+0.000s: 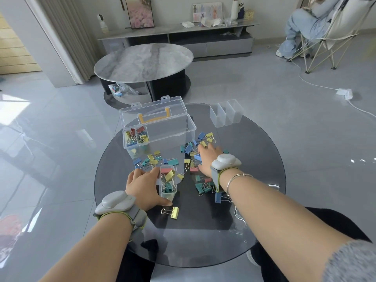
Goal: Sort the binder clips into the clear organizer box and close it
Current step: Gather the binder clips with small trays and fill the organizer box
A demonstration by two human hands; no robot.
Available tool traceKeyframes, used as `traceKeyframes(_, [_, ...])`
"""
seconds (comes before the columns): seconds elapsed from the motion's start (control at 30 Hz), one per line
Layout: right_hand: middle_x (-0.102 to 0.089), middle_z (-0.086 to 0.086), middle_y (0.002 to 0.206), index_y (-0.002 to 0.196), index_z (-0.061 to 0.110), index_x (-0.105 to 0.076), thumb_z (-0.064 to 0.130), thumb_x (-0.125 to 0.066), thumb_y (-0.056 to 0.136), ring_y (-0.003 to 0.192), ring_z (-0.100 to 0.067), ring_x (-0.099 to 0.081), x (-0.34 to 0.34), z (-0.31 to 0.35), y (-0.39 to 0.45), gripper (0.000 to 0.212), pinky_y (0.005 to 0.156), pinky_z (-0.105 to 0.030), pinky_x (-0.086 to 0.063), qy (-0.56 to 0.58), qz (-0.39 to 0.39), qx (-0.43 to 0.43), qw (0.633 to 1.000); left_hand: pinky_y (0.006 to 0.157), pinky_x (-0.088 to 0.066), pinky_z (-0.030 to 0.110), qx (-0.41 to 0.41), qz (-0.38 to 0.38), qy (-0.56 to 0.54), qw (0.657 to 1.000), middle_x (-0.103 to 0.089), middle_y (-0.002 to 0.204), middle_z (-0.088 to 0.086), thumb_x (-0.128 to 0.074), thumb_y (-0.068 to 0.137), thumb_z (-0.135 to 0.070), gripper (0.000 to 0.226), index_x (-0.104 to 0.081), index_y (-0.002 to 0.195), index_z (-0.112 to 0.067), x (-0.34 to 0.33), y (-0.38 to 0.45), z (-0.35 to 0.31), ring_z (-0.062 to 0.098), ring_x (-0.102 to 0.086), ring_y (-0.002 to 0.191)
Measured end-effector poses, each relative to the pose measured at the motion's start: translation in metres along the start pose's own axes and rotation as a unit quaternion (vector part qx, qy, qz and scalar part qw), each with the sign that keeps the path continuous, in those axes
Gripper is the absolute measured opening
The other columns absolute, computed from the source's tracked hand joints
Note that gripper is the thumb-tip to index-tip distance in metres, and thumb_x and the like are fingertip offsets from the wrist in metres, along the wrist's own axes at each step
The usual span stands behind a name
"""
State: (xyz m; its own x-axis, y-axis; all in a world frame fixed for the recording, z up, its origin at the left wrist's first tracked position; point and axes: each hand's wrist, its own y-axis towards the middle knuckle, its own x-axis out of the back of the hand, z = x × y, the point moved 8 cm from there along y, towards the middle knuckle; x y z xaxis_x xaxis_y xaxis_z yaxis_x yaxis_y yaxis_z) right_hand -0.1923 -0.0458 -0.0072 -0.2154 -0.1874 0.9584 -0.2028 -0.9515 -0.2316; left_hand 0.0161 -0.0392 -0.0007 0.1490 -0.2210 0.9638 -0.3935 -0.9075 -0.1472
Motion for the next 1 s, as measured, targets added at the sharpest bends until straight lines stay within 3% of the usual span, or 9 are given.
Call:
traceKeyframes(0.17, [-0.054, -0.01, 0.11, 0.109, 0.016, -0.048, 0.014, -0.052, 0.09, 0.087, -0.032, -0.057, 0.007, 0.01, -0.004, 0.02, 0.07, -0.036, -0.047, 0.022, -0.038, 0.05, 0.998, 0.102, -0.024, 0.038, 0.003, 0.002, -0.003, 1.0, -0.05, 0.094, -0.014, -0.074, 0.052, -0.071, 0.076, -0.04, 0.109, -0.035, 0.0, 0.0, 0.0, 0.016, -0.03, 0.104])
traceKeyframes(0.3, [-0.063, -0.004, 0.088, 0.091, 0.012, -0.06, 0.016, -0.057, 0.091, 0.078, -0.024, -0.058, 0.03, 0.024, -0.02, 0.005, 0.061, -0.026, -0.045, 0.186, -0.1, 0.079, 0.974, 0.102, -0.024, 0.04, 0.005, 0.003, -0.011, 1.0, -0.05, 0.094, -0.014, -0.074, 0.051, -0.071, 0.074, -0.039, 0.105, -0.035, -0.002, 0.0, 0.002, 0.016, -0.03, 0.104])
traceKeyframes(0.37, [-0.058, 0.004, 0.069, 0.085, 0.012, -0.065, 0.018, -0.063, 0.088, 0.066, -0.016, -0.054, 0.039, 0.038, -0.032, 0.007, 0.052, -0.019, -0.036, 0.26, -0.083, 0.099, 0.957, 0.103, -0.023, 0.041, 0.008, 0.004, -0.013, 1.0, -0.049, 0.094, -0.014, -0.074, 0.051, -0.071, 0.074, -0.038, 0.105, -0.035, -0.002, 0.0, 0.002, 0.015, -0.027, 0.101])
traceKeyframes(0.43, [-0.055, 0.008, 0.061, 0.083, 0.012, -0.069, 0.02, -0.067, 0.085, 0.061, -0.012, -0.053, 0.042, 0.053, -0.042, 0.008, 0.054, -0.019, -0.039, 0.297, -0.036, 0.111, 0.948, 0.103, -0.024, 0.041, 0.011, 0.003, -0.011, 1.0, -0.048, 0.095, -0.014, -0.074, 0.052, -0.07, 0.075, -0.039, 0.106, -0.034, -0.002, 0.0, 0.001, 0.015, -0.027, 0.101])
traceKeyframes(0.53, [-0.061, -0.005, 0.063, 0.076, 0.012, -0.064, 0.019, -0.069, 0.084, 0.055, -0.019, -0.057, 0.035, 0.07, -0.054, 0.012, 0.056, -0.029, -0.05, 0.351, 0.056, 0.104, 0.929, 0.101, -0.025, 0.04, 0.013, -0.006, -0.005, 1.0, -0.052, 0.1, -0.013, -0.074, 0.053, -0.069, 0.075, -0.04, 0.109, -0.032, -0.001, -0.002, 0.0, 0.015, -0.027, 0.099])
traceKeyframes(0.7, [-0.064, -0.007, 0.062, 0.076, 0.013, -0.063, 0.021, -0.069, 0.083, 0.049, -0.018, -0.059, 0.044, 0.08, -0.057, 0.012, 0.043, -0.024, -0.047, 0.325, 0.04, 0.107, 0.939, 0.099, -0.025, 0.039, 0.018, -0.009, -0.001, 1.0, -0.05, 0.099, -0.013, -0.075, 0.055, -0.068, 0.073, -0.04, 0.108, -0.032, 0.001, -0.005, -0.003, 0.016, -0.029, 0.098])
traceKeyframes(0.87, [-0.068, -0.008, 0.072, 0.094, 0.014, -0.062, 0.02, -0.065, 0.083, 0.054, -0.022, -0.065, 0.039, 0.075, -0.057, 0.013, 0.066, -0.045, -0.061, 0.338, 0.078, 0.072, 0.935, 0.099, -0.026, 0.039, 0.021, -0.008, -0.011, 1.0, -0.052, 0.099, -0.013, -0.075, 0.054, -0.067, 0.072, -0.041, 0.107, -0.032, 0.001, -0.005, -0.002, 0.016, -0.028, 0.099])
traceKeyframes(1.0, [-0.07, -0.017, 0.101, 0.113, 0.008, -0.057, 0.005, -0.058, 0.084, 0.075, -0.031, -0.072, 0.037, 0.077, -0.063, 0.029, 0.071, -0.041, -0.06, 0.329, 0.103, 0.075, 0.936, 0.1, -0.026, 0.04, 0.024, -0.006, -0.013, 1.0, -0.048, 0.098, -0.014, -0.076, 0.056, -0.067, 0.073, -0.04, 0.11, -0.033, 0.0, -0.005, -0.001, 0.014, -0.027, 0.097])
